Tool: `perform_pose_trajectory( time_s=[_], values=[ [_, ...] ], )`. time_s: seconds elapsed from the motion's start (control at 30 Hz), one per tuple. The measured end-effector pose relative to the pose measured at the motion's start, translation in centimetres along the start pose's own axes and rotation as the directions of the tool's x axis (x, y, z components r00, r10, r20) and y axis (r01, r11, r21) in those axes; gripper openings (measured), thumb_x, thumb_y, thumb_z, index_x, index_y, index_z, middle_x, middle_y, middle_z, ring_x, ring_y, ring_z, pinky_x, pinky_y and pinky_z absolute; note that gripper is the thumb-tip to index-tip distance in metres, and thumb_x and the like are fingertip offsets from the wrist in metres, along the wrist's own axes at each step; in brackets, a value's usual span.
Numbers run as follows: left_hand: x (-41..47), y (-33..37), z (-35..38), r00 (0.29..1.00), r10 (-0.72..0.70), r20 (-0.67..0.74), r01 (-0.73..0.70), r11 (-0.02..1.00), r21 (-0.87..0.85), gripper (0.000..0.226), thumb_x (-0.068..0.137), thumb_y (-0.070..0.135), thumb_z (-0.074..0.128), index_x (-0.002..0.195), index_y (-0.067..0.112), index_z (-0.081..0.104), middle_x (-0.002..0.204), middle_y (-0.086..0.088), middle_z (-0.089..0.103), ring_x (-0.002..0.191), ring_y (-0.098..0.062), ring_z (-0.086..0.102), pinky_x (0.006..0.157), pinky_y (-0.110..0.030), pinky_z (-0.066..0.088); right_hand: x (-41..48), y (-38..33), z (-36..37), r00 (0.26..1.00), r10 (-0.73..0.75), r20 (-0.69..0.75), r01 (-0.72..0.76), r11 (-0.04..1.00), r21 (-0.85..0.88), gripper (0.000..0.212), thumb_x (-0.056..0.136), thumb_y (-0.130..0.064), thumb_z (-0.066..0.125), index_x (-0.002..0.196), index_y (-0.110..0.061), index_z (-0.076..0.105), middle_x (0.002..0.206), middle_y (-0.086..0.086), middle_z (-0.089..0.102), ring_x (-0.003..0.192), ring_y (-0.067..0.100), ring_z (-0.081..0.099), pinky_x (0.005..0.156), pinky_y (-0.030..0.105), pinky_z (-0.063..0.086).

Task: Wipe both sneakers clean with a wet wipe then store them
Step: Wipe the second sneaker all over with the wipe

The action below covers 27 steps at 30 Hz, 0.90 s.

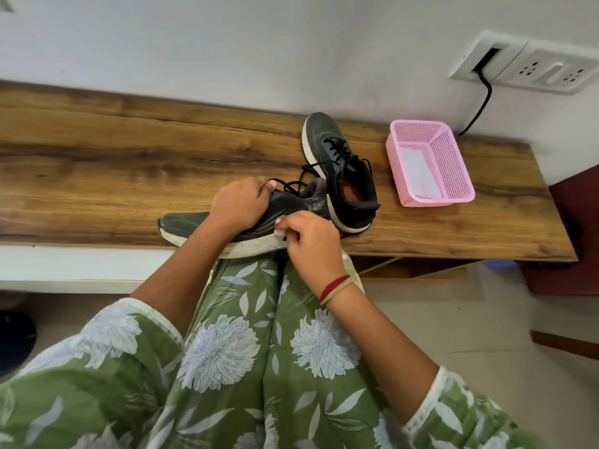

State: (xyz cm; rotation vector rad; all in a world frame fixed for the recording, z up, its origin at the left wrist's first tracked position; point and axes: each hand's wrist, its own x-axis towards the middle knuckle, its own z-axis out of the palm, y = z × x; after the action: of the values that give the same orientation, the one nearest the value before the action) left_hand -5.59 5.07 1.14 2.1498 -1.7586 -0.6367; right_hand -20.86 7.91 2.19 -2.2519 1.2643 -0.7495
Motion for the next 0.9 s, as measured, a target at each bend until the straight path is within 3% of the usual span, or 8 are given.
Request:
perform_pose_trajectory(
  time_s=[0.07,0.17,0.2,0.3,0.43,0.67,0.83,0.9],
  values=[
    [0.1,-0.3,0.0,1.0,0.007,0.015,-0.006,1.0,-0.01,0.039,0.102,0.038,0.029,0.104,0.012,0.059,0.1,-0.018,0.065,0.093,-0.036,0.059,0.072,-0.037,0.042,-0.1,0.2,-1.2,0.971,0.231,-0.066,-0.198,0.924,0.328,0.021,0.077,0.002,0.064,0.078,-0.018,0.073,0.082,-0.004,0.07,0.079,0.01,0.065,0.075,0.026,0.053],
    [0.2,-0.5,0.0,1.0,0.018,0.019,-0.018,1.0,-0.01,0.04,0.102,0.038,0.029,0.103,0.012,0.059,0.097,-0.017,0.064,0.091,-0.035,0.058,0.068,-0.034,0.037,0.5,2.7,-3.3,0.72,0.658,-0.222,-0.348,0.619,0.704,0.025,0.079,0.004,0.066,0.076,-0.021,0.069,0.083,-0.002,0.069,0.082,0.012,0.065,0.074,0.023,0.052],
    [0.3,-0.5,0.0,1.0,0.02,0.022,-0.019,1.0,-0.01,0.04,0.102,0.038,0.029,0.103,0.012,0.059,0.097,-0.016,0.064,0.091,-0.035,0.058,0.068,-0.033,0.037,0.6,3.4,-3.5,0.707,0.659,-0.256,-0.37,0.654,0.66,0.024,0.08,0.003,0.064,0.077,-0.02,0.069,0.084,-0.002,0.069,0.083,0.012,0.065,0.073,0.021,0.052],
    [0.5,-0.5,0.1,0.999,0.028,0.038,-0.028,0.999,-0.02,0.04,0.102,0.038,0.028,0.103,0.012,0.059,0.096,-0.015,0.064,0.091,-0.035,0.059,0.069,-0.034,0.038,0.3,3.9,-2.6,0.839,0.519,-0.165,-0.42,0.809,0.411,0.012,0.08,-0.008,0.062,0.083,-0.016,0.07,0.091,-0.001,0.068,0.086,0.01,0.064,0.078,0.02,0.051],
    [0.5,-0.7,0.0,0.998,0.036,0.049,-0.034,0.999,-0.031,0.04,0.102,0.037,0.03,0.101,0.011,0.06,0.097,-0.016,0.064,0.091,-0.034,0.059,0.069,-0.034,0.038,0.1,3.2,-1.1,0.929,0.345,-0.131,-0.328,0.935,0.133,0.01,0.08,-0.008,0.065,0.089,-0.006,0.071,0.099,0.001,0.062,0.085,0.005,0.054,0.08,0.011,0.041],
    [0.9,-0.6,-0.2,0.996,0.021,0.082,-0.017,0.999,-0.045,0.039,0.103,0.035,0.03,0.101,0.01,0.06,0.1,-0.018,0.064,0.093,-0.035,0.058,0.071,-0.034,0.037,0.1,3.1,-1.1,0.872,0.453,-0.184,-0.442,0.892,0.101,0.016,0.086,-0.008,0.06,0.099,-0.017,0.06,0.087,-0.003,0.066,0.081,0.013,0.06,0.073,0.025,0.047],
    [1.3,-0.7,-0.3,0.993,0.005,0.121,0.001,0.999,-0.052,0.038,0.103,0.036,0.03,0.104,0.013,0.06,0.105,-0.017,0.064,0.096,-0.034,0.057,0.073,-0.034,0.037,-1.7,1.5,-0.1,0.998,0.06,0.001,-0.06,0.991,-0.117,0.008,0.087,-0.007,0.059,0.087,-0.015,0.055,0.072,-0.001,0.058,0.066,0.016,0.053,0.057,0.029,0.043],
    [1.3,-0.6,-0.2,0.992,0.008,0.126,-0.002,0.999,-0.05,0.039,0.103,0.036,0.03,0.107,0.013,0.06,0.106,-0.017,0.064,0.097,-0.034,0.057,0.075,-0.035,0.039,-0.9,3.1,-0.7,0.983,0.175,-0.058,-0.179,0.98,-0.086,0.01,0.087,-0.007,0.059,0.088,-0.015,0.053,0.074,-0.003,0.058,0.068,0.016,0.056,0.059,0.03,0.046]
  ],
)
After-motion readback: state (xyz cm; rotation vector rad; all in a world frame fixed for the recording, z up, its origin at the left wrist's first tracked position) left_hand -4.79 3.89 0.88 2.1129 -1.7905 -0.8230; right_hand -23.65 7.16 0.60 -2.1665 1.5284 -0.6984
